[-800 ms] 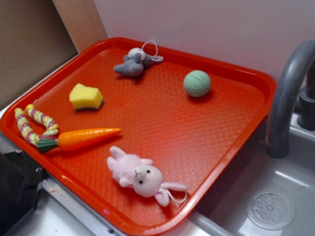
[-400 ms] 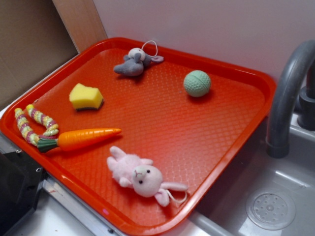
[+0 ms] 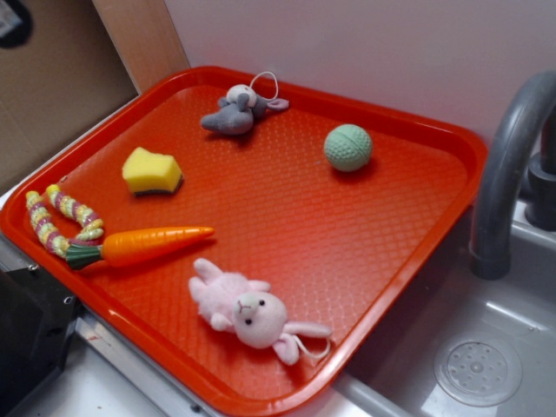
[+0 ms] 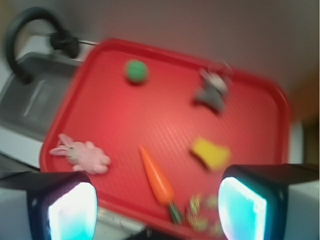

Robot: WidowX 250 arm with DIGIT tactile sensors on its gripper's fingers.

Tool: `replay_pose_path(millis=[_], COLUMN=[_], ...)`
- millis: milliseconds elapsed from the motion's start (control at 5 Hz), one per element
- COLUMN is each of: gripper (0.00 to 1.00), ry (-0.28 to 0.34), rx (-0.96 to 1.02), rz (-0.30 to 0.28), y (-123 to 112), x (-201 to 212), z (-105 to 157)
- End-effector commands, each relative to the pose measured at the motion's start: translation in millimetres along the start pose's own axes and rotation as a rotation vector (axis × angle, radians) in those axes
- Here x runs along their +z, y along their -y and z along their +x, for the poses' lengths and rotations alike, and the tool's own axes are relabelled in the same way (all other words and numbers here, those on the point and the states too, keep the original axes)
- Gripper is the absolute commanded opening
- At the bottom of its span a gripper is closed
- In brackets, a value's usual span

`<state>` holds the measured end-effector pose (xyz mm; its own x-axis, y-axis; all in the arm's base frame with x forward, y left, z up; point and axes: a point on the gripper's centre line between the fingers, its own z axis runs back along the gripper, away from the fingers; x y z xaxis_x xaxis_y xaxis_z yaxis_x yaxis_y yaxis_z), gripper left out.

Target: Grab the pink bunny.

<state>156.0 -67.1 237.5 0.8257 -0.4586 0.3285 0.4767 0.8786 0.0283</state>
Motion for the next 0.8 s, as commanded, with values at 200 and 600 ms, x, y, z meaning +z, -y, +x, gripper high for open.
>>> replay_pose_path(millis=[200,600], gripper=[1.00,1.00], ry=[-0.098,-0.202], rx=[-0.742,-0.916], rz=[-0.174,-0.088], y=[112,123], x=[-76,-139], z=[6,-25])
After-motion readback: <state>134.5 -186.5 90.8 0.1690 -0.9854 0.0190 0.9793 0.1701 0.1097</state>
